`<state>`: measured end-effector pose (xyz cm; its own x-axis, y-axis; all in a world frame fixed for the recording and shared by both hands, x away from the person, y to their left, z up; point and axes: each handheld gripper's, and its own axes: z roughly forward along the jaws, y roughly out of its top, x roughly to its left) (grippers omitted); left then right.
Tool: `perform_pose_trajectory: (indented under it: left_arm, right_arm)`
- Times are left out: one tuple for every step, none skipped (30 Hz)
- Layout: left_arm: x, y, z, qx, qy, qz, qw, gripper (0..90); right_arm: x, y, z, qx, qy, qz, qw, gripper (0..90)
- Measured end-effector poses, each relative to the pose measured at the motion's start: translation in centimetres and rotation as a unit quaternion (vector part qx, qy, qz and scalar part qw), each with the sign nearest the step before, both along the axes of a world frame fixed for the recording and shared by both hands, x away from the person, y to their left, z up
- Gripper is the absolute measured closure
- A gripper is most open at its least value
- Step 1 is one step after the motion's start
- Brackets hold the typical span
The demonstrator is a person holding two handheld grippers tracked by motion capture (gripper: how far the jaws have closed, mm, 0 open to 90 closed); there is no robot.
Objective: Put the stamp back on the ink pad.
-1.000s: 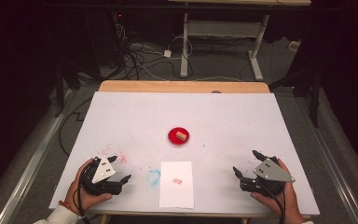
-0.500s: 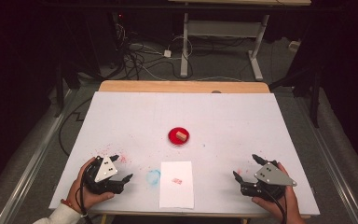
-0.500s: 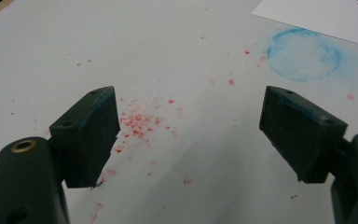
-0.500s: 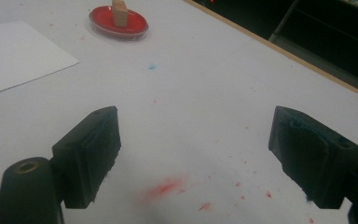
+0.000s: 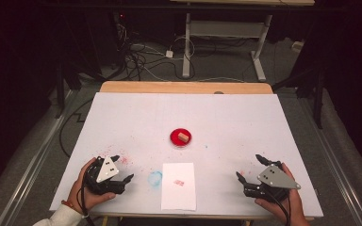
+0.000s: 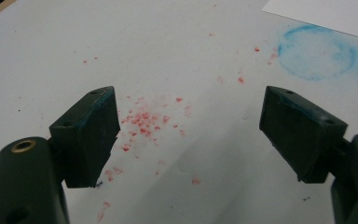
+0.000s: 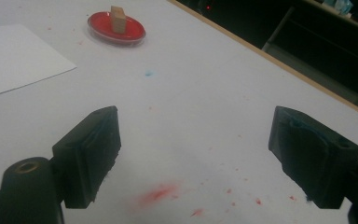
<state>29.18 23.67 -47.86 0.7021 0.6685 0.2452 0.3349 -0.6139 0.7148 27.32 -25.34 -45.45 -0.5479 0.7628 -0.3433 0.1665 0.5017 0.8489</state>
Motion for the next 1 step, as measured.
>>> perform_pose_trajectory:
  left_arm:
    - [0.03, -0.01, 0.00, 0.000, -0.001, 0.001, 1.0000, 18.9]
  right_arm:
    - [-0.01, -0.05, 0.09, 0.002, -0.001, 0.000, 1.0000, 16.9]
